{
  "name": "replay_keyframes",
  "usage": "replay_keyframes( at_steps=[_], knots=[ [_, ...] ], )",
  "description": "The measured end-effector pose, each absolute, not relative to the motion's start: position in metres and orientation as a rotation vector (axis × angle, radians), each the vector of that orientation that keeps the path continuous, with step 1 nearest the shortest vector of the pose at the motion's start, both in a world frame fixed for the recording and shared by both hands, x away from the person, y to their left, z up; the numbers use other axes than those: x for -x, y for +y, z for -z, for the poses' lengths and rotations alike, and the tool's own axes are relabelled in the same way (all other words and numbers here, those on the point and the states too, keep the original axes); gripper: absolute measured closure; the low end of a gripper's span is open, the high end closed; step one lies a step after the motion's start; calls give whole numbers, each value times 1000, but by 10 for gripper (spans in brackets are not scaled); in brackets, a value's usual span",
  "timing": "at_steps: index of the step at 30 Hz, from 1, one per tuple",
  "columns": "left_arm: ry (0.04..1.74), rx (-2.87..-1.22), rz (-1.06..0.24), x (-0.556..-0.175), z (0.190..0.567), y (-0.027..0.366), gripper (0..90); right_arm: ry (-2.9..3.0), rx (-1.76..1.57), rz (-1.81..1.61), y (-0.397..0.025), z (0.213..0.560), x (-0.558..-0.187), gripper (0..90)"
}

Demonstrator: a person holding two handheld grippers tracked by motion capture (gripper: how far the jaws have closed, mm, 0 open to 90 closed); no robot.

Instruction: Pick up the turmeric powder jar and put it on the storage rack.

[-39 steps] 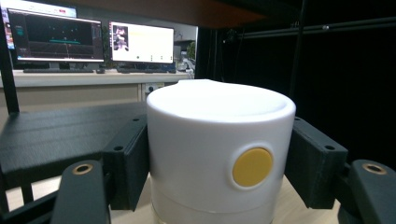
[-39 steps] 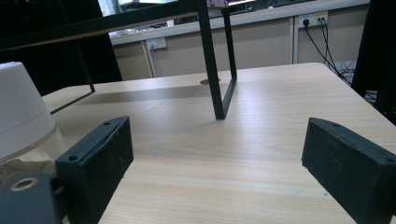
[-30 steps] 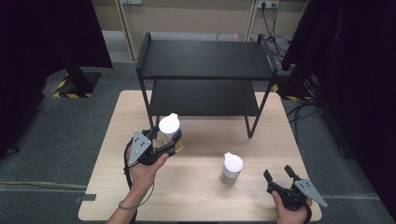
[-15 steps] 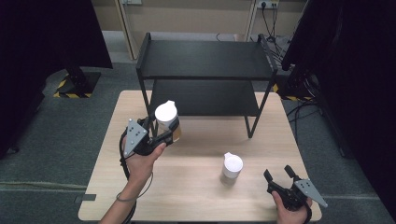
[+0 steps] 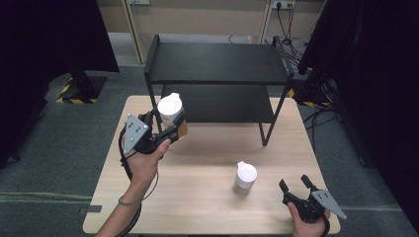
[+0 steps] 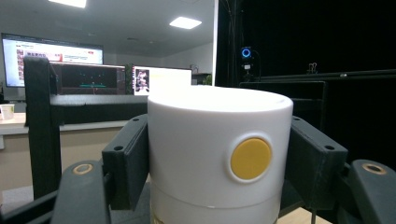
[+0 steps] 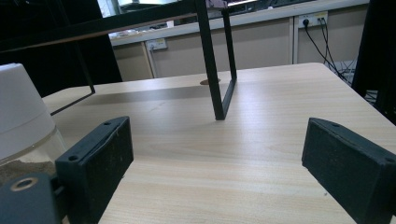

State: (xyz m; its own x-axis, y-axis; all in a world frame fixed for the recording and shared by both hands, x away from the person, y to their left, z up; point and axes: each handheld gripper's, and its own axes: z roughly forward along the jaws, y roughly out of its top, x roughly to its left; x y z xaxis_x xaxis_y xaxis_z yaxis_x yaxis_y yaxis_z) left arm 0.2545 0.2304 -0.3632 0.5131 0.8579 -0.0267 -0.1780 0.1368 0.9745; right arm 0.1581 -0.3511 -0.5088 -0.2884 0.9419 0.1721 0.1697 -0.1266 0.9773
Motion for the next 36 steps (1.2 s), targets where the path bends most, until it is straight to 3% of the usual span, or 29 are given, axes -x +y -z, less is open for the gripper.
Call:
replay_keyframes(
  at_steps=[36],
  knots=[
    [707,-1136,-923,-278,297,223,306,1472,-1282,-1486,-352,509,-158,92]
  ],
)
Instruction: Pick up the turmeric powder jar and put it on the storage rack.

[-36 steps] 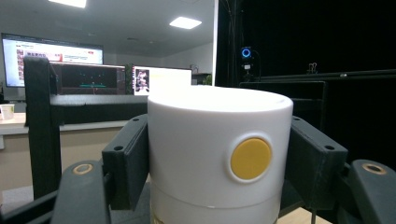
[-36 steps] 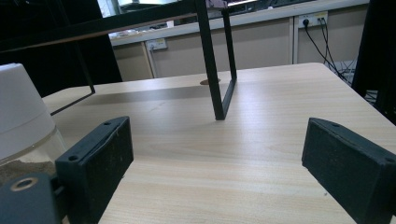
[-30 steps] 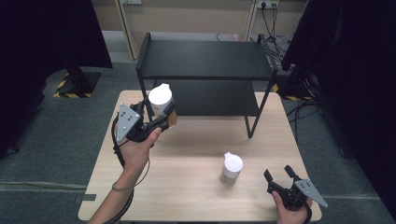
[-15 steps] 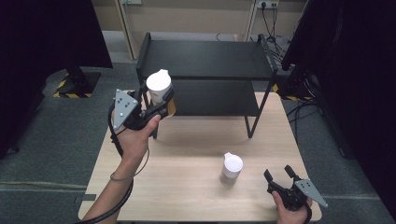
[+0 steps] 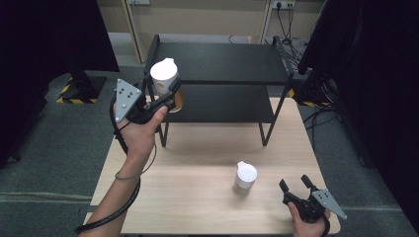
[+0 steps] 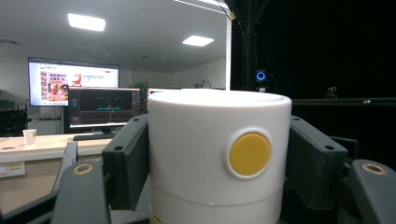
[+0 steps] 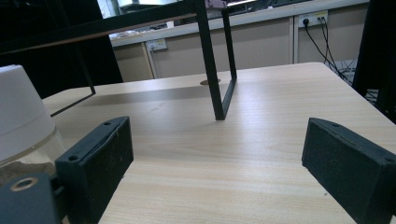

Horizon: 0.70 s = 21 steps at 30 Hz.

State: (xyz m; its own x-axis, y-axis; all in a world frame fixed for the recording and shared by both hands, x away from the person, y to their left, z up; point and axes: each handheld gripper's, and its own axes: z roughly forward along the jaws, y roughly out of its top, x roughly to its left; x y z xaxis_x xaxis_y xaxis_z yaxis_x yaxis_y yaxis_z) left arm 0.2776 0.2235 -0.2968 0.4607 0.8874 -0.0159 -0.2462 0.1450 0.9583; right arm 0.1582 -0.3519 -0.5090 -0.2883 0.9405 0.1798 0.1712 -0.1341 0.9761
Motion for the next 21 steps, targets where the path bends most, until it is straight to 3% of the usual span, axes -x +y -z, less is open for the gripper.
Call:
replay_keyframes(
  at_steps=[21],
  knots=[
    [727,-1110,-966,-301,262,216,306,1473,-1281,-1490,-353,509,-158,92]
  ],
)
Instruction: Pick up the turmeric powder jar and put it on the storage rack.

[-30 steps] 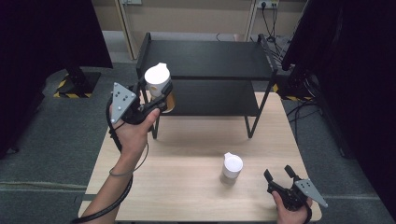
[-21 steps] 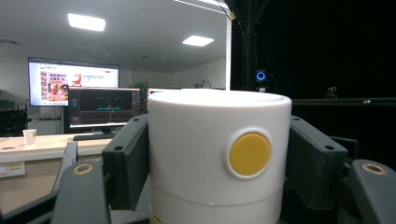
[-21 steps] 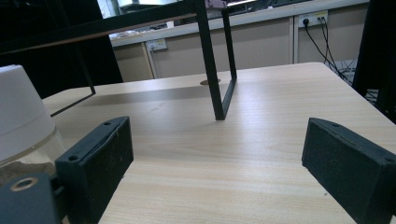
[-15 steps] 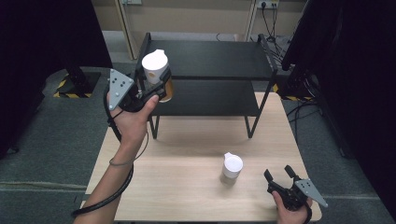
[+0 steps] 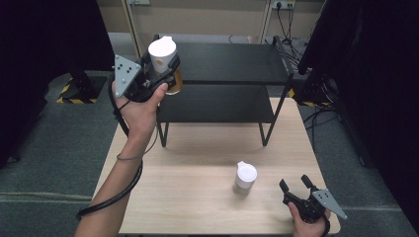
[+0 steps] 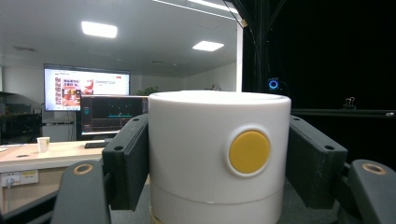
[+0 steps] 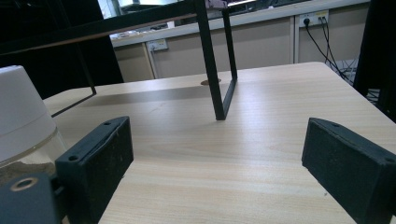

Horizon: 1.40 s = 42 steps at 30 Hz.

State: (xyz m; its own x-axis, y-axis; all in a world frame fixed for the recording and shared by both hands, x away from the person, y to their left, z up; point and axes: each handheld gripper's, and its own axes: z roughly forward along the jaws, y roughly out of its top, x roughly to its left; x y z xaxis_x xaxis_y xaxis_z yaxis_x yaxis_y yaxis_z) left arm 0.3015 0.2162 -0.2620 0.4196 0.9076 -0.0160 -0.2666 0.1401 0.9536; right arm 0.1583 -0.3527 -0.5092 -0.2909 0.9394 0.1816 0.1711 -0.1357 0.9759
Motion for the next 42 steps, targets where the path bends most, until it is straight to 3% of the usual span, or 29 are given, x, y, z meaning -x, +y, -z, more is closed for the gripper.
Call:
replay_keyframes(
  at_steps=[42],
  knots=[
    [880,-1144,-1053,-366,230,199,306,1483,-1280,-1496,-354,509,-159,92]
  ],
)
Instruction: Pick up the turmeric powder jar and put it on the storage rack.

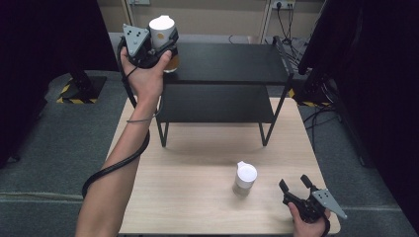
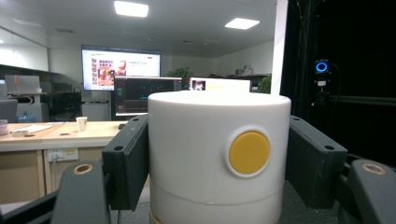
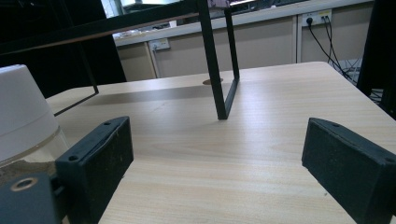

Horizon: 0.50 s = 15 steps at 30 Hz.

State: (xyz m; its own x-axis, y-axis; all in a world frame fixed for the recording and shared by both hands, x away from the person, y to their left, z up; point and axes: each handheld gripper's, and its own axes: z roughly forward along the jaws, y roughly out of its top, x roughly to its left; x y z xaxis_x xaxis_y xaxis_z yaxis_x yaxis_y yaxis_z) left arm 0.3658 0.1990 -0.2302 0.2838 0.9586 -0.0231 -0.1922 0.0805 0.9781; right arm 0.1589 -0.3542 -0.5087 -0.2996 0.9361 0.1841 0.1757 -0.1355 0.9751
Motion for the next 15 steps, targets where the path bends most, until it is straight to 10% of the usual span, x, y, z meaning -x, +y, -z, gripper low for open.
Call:
replay_keyframes(
  at_steps=[15],
  knots=[
    [916,-1170,-1047,-371,227,196,306,1487,-1275,-1494,-354,509,-159,92]
  ],
)
